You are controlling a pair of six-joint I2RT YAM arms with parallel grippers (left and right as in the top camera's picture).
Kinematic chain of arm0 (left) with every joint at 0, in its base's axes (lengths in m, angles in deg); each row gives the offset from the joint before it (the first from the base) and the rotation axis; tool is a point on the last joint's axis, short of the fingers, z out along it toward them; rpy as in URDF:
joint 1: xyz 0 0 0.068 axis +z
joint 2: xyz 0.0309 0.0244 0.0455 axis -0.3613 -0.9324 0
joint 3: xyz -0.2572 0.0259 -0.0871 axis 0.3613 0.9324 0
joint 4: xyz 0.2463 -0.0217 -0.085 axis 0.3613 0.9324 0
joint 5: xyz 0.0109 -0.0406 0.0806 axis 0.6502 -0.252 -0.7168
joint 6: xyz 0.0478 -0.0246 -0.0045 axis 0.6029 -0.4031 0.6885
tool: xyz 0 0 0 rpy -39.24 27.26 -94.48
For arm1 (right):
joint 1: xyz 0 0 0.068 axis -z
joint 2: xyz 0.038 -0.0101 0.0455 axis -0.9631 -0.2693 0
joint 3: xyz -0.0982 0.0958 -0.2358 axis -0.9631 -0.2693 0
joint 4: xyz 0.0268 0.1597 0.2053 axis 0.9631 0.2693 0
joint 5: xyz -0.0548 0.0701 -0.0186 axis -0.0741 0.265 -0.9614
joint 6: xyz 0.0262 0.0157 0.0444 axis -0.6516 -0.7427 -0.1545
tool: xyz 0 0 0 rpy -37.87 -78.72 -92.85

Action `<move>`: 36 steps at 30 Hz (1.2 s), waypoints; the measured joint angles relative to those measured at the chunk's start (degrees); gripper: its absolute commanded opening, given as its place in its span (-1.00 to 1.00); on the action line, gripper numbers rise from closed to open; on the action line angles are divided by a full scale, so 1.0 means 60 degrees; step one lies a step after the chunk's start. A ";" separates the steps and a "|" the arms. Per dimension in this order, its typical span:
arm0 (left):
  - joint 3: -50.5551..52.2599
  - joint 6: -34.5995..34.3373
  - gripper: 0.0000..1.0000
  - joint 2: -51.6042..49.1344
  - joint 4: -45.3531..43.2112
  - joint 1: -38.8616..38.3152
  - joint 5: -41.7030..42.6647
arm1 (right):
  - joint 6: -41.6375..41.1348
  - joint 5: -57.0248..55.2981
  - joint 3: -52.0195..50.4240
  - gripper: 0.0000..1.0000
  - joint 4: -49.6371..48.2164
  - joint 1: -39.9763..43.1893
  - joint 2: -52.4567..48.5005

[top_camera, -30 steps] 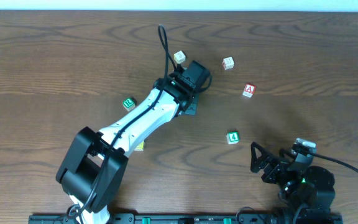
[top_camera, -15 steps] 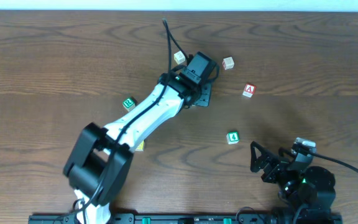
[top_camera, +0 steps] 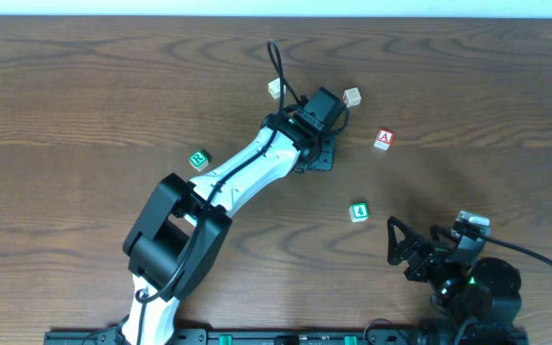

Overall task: Spell out Ai2
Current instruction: 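Place the blue '2' block right of the 'I' block, release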

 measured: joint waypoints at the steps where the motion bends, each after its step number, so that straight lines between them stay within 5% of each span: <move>1: 0.0000 -0.0033 -0.78 -0.0058 -0.0051 0.0000 0.0000 | -0.0007 0.0004 0.0004 0.94 0.0000 0.0000 0.0000; 19: 0.0000 -0.0255 -0.67 -0.0259 -0.0437 0.0000 -0.0262 | -0.0226 0.0175 0.0004 0.95 0.0000 0.0000 0.0000; 30: 0.0000 -0.0270 -0.21 -0.0284 -0.0441 0.0000 -0.0280 | -0.0226 0.0178 0.0004 0.95 0.0000 0.0000 0.0000; 36: 0.0000 -0.0415 -0.11 -0.0284 -0.0441 0.0000 -0.0288 | -0.0226 0.0182 0.0004 0.95 0.0000 0.0000 0.0000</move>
